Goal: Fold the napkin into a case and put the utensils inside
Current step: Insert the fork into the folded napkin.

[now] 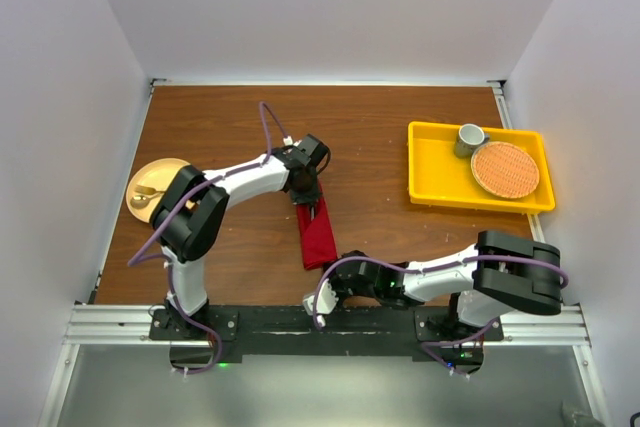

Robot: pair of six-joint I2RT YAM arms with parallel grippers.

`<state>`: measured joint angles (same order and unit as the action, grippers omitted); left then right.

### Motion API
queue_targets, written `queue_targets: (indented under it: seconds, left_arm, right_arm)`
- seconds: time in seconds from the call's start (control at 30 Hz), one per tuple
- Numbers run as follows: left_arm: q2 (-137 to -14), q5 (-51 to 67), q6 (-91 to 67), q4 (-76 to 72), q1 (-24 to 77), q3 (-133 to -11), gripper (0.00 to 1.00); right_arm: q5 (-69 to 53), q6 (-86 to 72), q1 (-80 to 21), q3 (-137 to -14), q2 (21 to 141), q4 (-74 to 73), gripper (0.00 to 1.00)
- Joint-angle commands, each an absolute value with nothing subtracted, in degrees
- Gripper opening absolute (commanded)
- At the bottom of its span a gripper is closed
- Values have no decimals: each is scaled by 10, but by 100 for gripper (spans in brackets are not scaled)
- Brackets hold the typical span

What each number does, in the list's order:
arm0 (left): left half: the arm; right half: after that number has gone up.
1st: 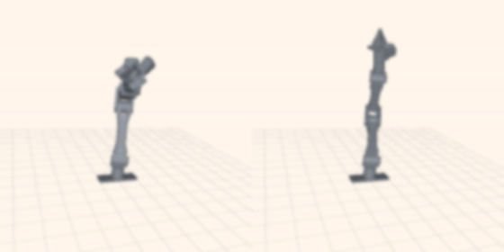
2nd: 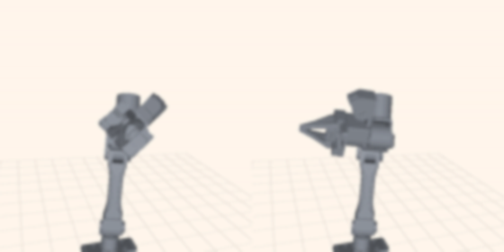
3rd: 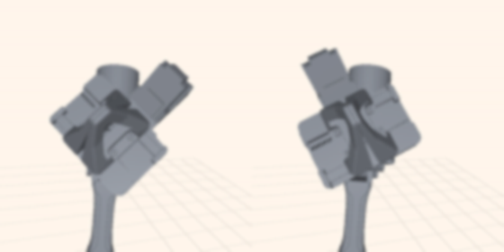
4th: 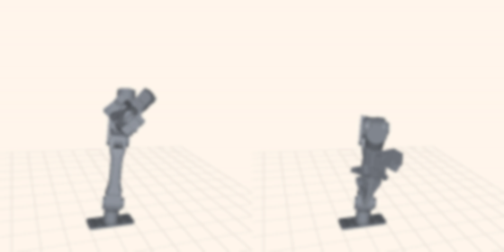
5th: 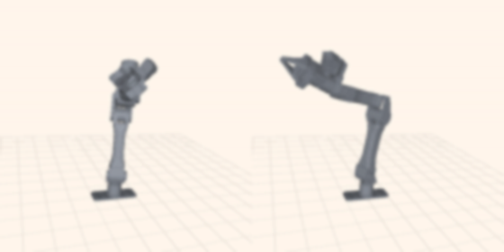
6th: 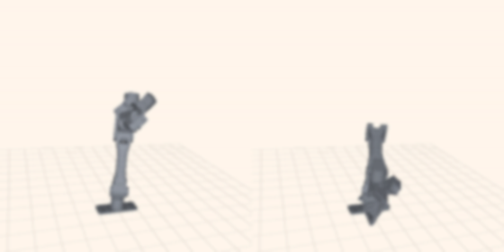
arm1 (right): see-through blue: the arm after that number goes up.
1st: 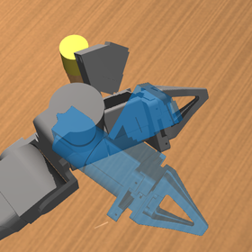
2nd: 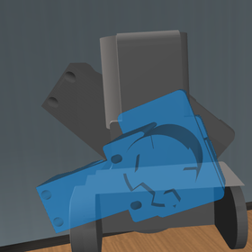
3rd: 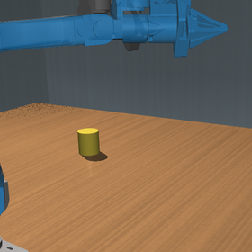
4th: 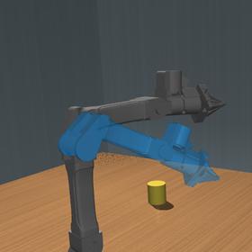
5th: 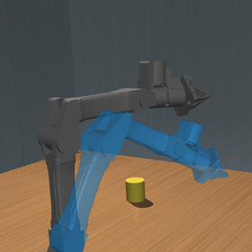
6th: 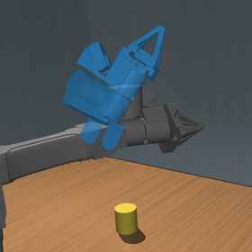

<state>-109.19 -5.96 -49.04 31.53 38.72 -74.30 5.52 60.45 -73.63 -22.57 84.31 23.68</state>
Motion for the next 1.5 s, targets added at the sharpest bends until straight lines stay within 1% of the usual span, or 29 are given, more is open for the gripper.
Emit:
queue_targets:
  seconds: [0.0,0.13,0.47,0.8,1.17,1.3,1.37,1.47]
  left_arm:
    - [-1055,-90,-506,333,394,-767,0]
    - [-1050,-100,-510,347,393,-775,0]
    - [-1038,-104,-536,354,387,-744,0]
    - [-1047,-99,-570,363,374,-728,0]
    - [-1056,-92,-572,362,374,-715,0]
    - [-1060,-88,-575,361,368,-708,11]
    - [-1062,-86,-574,361,366,-706,13]
    - [-1062,-90,-570,362,365,-711,23]
  right_arm:
    - [72,586,-737,-227,838,224,0]
    - [72,584,-738,-230,839,225,0]
    - [76,582,-737,-235,847,229,0]
    - [78,579,-738,-238,847,230,0]
    - [81,579,-737,-236,845,229,0]
    - [82,580,-737,-236,846,229,0]
    - [82,580,-738,-235,846,229,0]
    - [82,580,-737,-236,846,229,0]
